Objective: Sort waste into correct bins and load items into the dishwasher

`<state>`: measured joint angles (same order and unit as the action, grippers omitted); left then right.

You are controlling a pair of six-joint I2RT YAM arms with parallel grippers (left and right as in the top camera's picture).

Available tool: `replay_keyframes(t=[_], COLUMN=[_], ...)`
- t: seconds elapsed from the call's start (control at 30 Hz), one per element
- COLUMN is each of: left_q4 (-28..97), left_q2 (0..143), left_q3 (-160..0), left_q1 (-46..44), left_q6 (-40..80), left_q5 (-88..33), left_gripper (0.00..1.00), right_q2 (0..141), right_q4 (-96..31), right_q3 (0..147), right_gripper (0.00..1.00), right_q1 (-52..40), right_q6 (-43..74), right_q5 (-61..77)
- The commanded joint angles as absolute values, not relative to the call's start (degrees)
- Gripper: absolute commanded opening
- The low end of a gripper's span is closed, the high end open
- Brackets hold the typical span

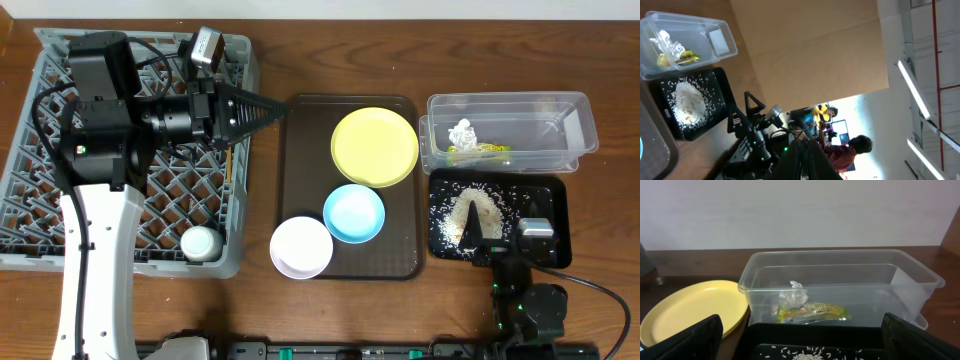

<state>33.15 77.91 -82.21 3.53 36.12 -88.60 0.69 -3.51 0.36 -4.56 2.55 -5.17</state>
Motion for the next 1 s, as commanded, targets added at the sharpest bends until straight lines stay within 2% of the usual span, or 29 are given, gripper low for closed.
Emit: replay_keyframes(t=[0.0,0.97], left_q4=[33.1,33.1], left_q2=[77.7,77.7], left_q3=[-82.7,-82.2], left_q1=[3.4,3.4], left_q6=[35.1,34.1], left_q5=[-90.1,-88.6], left_gripper=[0.08,0.08], right_q2=[0.4,0.4], right_q4=[-3.7,-3.7], right_q3=[0.3,0.3], right_gripper=[0.99,0.99], right_q1=[-4.2,-4.2], right_q6=[3.1,3.2], right_q5=[-5.5,-5.6])
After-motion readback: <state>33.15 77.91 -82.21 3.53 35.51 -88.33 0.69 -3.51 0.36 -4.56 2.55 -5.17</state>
